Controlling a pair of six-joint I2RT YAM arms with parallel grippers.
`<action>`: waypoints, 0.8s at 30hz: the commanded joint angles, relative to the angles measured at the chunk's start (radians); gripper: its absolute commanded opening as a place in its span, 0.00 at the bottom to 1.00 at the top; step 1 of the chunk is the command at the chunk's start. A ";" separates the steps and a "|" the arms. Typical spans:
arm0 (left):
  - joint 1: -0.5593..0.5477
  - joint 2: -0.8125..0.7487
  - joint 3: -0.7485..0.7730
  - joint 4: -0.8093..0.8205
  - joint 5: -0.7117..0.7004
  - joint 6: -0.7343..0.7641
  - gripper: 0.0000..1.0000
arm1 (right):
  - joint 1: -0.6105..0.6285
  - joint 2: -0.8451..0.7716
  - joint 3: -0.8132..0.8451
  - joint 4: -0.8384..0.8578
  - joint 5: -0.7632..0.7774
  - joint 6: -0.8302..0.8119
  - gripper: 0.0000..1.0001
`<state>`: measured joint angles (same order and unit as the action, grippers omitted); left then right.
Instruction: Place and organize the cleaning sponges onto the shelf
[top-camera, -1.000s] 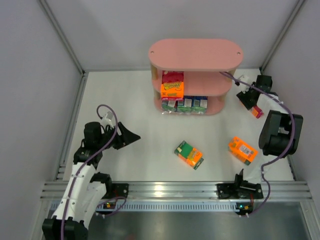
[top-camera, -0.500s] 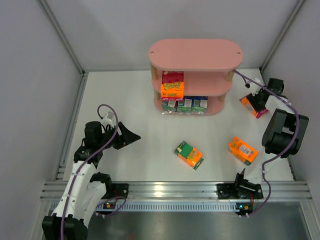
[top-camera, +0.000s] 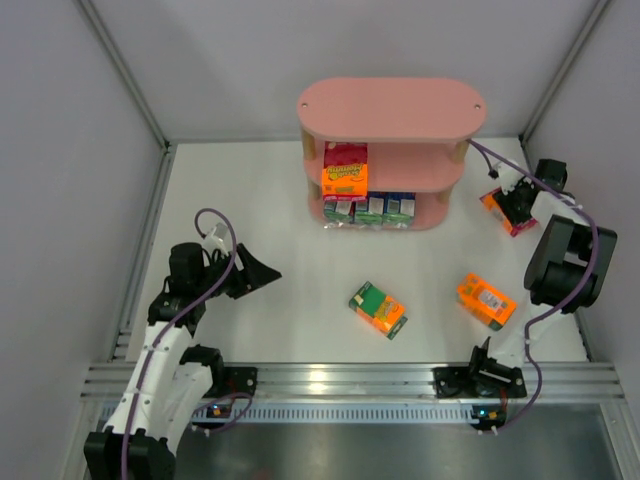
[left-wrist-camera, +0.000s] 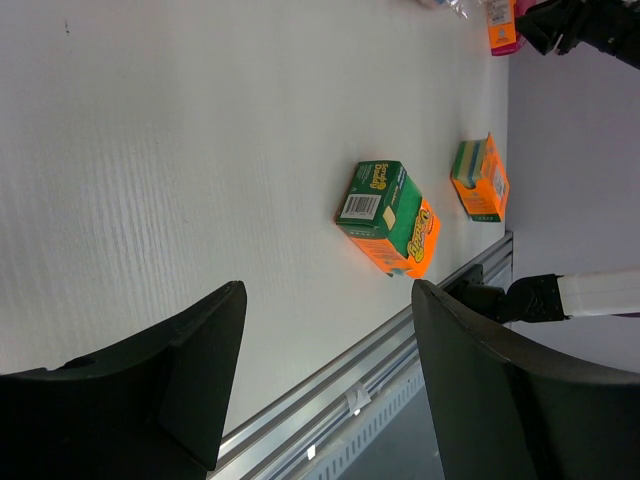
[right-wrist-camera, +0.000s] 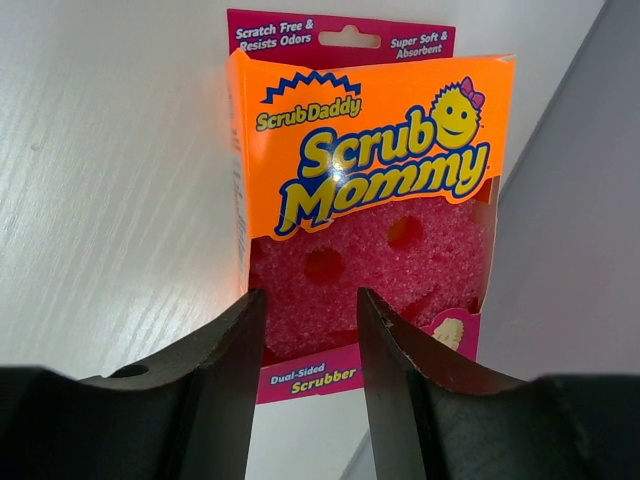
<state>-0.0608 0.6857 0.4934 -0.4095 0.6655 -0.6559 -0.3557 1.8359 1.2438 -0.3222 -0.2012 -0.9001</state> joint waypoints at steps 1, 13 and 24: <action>-0.004 0.000 0.002 0.052 0.022 0.013 0.73 | -0.006 0.020 0.013 -0.011 -0.053 0.012 0.42; -0.004 0.005 0.002 0.052 0.025 0.015 0.73 | -0.054 -0.039 0.026 0.014 -0.125 0.102 0.41; -0.004 0.002 0.002 0.052 0.026 0.015 0.73 | -0.054 -0.066 0.009 0.002 -0.195 0.124 0.45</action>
<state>-0.0608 0.6857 0.4934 -0.4099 0.6693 -0.6559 -0.4023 1.8355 1.2449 -0.3267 -0.3294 -0.7998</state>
